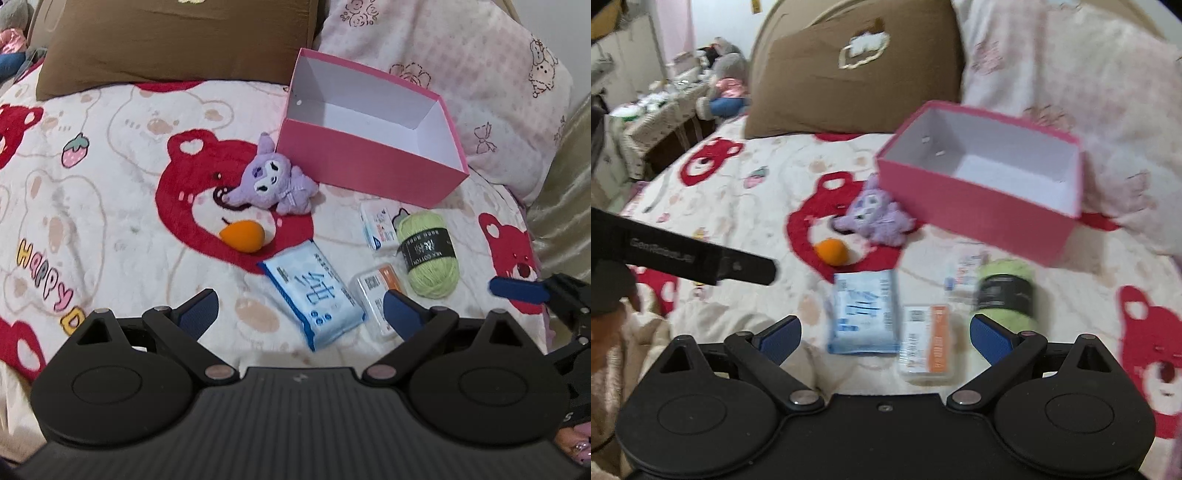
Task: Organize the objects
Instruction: 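Move the left gripper toward the blue-and-white wet-wipe pack, then close the left gripper on the wet-wipe pack edge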
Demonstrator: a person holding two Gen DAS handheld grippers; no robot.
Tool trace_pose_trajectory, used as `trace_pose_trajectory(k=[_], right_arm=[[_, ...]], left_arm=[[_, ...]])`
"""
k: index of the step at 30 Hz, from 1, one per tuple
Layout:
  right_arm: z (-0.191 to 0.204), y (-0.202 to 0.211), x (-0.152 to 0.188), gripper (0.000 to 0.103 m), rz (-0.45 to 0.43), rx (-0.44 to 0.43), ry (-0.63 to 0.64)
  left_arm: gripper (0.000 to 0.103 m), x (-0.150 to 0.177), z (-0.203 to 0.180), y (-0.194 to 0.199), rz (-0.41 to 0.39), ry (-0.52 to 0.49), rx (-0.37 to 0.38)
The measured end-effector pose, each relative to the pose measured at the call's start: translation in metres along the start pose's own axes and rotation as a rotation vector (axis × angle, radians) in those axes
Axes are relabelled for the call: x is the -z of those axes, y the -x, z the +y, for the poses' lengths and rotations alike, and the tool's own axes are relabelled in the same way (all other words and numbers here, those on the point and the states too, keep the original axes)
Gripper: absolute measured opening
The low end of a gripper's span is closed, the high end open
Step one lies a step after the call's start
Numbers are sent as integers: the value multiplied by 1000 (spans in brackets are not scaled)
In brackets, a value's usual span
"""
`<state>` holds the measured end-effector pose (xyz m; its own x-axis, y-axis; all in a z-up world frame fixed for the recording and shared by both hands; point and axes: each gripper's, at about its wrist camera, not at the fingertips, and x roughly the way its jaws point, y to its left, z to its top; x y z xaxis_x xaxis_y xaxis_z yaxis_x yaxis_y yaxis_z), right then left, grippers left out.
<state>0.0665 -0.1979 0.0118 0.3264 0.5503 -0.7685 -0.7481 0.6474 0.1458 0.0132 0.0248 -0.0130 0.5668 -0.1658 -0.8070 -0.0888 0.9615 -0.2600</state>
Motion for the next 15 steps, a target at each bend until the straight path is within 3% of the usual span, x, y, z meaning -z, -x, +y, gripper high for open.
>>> trace_pose_trajectory(k=[8, 12, 15], right_arm=[[8, -48, 4, 99, 6, -95, 82], [2, -70, 11, 99, -14, -216, 69], [-1, -82, 15, 95, -33, -240, 40]], left_arm=[[95, 1, 4, -45, 35, 23, -23], [83, 6, 13, -63, 58, 52, 30], [77, 10, 18, -72, 54, 82, 42]])
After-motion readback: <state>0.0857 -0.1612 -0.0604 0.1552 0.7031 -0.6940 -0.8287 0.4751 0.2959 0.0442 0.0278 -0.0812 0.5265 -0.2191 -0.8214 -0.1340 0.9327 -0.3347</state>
